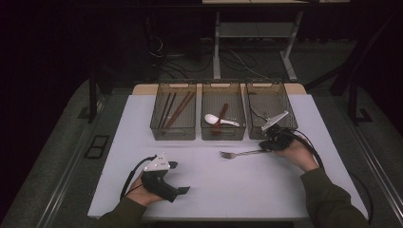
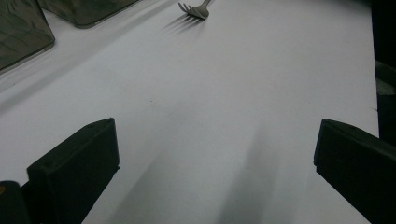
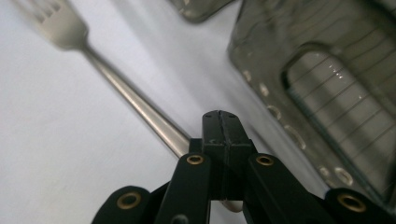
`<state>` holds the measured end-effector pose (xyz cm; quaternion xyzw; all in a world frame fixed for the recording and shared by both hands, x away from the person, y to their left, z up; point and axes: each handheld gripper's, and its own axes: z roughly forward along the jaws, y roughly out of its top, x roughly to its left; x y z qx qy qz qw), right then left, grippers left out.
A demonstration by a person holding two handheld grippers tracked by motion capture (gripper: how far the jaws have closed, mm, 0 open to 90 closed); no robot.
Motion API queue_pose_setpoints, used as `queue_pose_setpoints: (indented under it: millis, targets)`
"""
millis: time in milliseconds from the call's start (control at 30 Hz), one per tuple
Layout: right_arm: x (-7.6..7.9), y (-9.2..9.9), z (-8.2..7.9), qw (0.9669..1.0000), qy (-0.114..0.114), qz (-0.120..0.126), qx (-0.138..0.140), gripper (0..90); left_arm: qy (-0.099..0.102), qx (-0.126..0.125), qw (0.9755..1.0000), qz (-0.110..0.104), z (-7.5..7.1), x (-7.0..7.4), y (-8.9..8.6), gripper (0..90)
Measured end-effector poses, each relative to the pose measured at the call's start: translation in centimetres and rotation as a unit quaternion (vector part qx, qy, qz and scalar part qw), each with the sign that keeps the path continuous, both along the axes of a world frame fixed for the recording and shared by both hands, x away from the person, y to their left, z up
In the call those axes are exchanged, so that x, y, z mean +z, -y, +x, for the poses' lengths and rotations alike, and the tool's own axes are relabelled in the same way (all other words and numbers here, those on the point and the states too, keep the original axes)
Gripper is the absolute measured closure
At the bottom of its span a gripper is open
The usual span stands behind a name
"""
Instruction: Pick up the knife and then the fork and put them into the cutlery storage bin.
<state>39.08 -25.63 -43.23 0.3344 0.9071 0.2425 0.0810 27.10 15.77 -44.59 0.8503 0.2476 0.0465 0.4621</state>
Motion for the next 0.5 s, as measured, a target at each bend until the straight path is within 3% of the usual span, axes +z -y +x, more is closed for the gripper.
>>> queue_pose_setpoints:
  millis: [267,500]
  targets:
    - [0.4,-0.1,-1.4,0.9989,-0.026,-0.023,0.032,89.8,0.000,-0.001,1.0000,-0.002,-0.1,0.1,0.0,0.0]
    - [0.7,-0.6,-3.0,0.9938,-0.055,-0.047,0.085,89.9,0.000,-0.003,1.0000,-0.001,-0.1,0.1,0.0,0.0]
